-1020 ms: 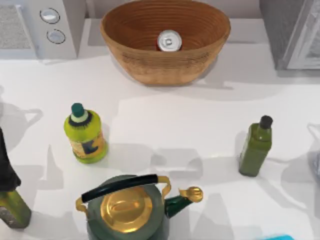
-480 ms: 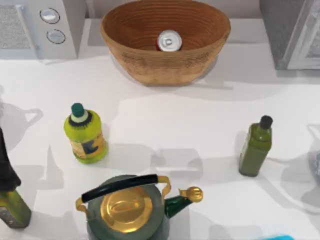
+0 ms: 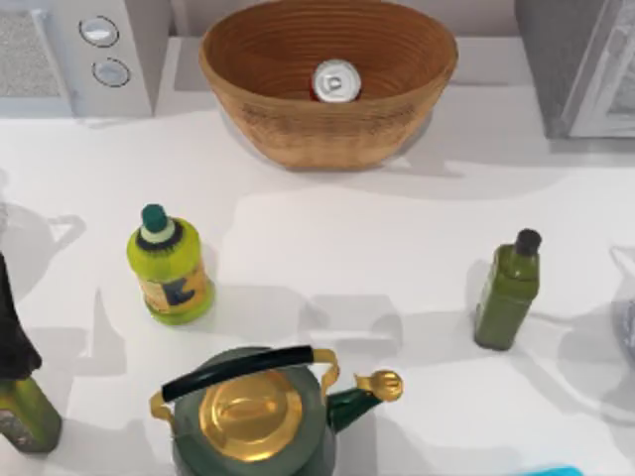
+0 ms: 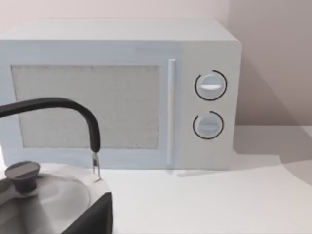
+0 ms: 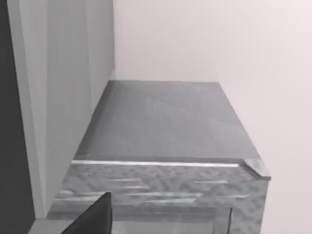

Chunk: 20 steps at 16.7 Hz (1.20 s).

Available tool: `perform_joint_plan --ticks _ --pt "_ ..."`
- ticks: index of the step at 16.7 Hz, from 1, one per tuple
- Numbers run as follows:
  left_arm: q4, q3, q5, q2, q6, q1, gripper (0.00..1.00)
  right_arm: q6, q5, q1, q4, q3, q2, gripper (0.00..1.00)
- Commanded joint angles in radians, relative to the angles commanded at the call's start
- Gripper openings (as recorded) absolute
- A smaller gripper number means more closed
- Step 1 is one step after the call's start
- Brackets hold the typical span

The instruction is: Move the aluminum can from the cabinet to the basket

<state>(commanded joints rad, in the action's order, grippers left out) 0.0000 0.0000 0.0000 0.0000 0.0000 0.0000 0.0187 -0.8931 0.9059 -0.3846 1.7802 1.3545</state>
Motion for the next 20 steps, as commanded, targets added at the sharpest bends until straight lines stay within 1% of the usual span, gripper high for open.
perform_joint_plan --ticks 2,5,14,17,19,20 --pt "0.000 0.000 0.000 0.000 0.000 0.000 1.00 -0.003 0.118 -0.117 -0.005 0.008 0.000 1.00" --pt "0.000 0.000 0.000 0.000 0.000 0.000 1.00 -0.006 0.339 -0.338 -0.017 0.016 0.001 1.00" --pt "0.000 0.000 0.000 0.000 0.000 0.000 1.00 -0.004 1.097 -1.098 -0.052 -0.018 -0.028 1.00" --pt "0.000 0.000 0.000 0.000 0.000 0.000 1.00 -0.003 1.262 -1.263 -0.056 -0.037 -0.045 1.00" --pt "0.000 0.000 0.000 0.000 0.000 0.000 1.00 -0.004 1.321 -1.323 -0.056 -0.049 -0.056 1.00" --pt "0.000 0.000 0.000 0.000 0.000 0.000 1.00 -0.004 1.336 -1.337 -0.056 -0.052 -0.059 1.00"
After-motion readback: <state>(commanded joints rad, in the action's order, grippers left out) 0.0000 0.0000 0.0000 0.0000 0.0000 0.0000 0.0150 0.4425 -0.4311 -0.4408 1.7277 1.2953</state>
